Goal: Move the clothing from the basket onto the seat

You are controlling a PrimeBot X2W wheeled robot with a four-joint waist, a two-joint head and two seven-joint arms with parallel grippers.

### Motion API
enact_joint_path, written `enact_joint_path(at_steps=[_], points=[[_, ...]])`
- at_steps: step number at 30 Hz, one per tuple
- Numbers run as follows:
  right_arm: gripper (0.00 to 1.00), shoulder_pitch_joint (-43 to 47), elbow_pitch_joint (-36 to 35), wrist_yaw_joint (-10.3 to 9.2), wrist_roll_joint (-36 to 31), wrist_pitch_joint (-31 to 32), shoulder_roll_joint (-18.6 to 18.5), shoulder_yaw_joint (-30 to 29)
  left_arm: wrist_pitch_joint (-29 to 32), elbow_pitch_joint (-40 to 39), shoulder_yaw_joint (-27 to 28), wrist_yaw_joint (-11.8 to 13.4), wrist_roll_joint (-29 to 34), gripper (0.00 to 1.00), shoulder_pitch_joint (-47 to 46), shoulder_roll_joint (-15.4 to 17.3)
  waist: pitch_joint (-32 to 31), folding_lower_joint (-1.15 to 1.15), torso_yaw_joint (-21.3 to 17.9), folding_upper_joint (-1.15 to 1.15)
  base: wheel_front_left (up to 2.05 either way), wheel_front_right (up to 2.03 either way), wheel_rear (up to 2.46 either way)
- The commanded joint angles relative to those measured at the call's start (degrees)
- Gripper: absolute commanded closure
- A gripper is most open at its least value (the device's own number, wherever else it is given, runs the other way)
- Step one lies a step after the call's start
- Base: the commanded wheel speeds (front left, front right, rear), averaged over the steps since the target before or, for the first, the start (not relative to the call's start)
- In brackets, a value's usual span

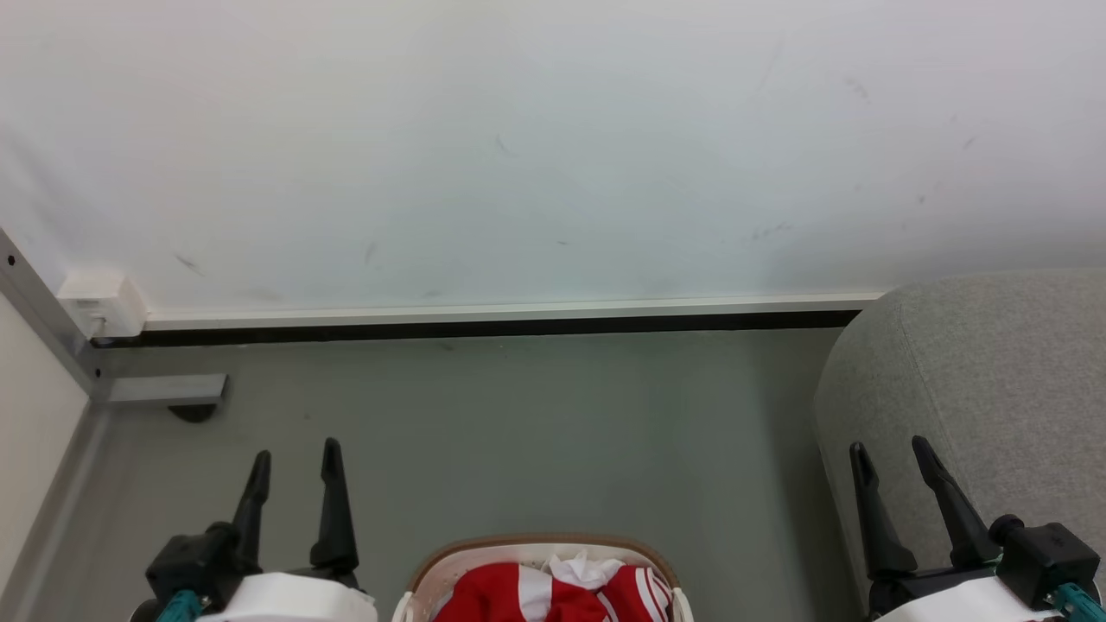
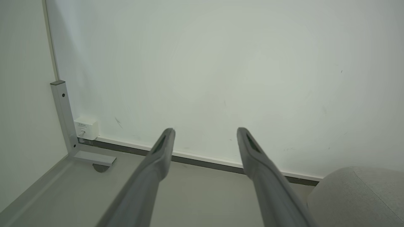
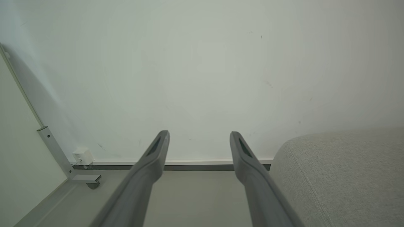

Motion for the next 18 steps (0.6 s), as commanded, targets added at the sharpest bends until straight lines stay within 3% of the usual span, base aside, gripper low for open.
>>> enact_joint_path(at_steps=[1, 18], points=[[0.0, -0.56, 0.05, -0.09, -1.04, -0.45, -0.49, 0.23, -0.46, -0.39, -0.03, 0.14, 1.66, 0.0, 0.23, 0.48, -0.01, 0.0, -0.04, 0.0, 0.0, 0.0, 0.0], [0.0, -0.54, 0.27, -0.11, -7.41, -2.41, -0.89, 1.73, -2.38, -0.55, -0.5, 1.34, 9.2, 0.0, 0.71, 0.41, -0.11, 0.0, -0.65, 0.0, 0.0, 0.0, 0.0]])
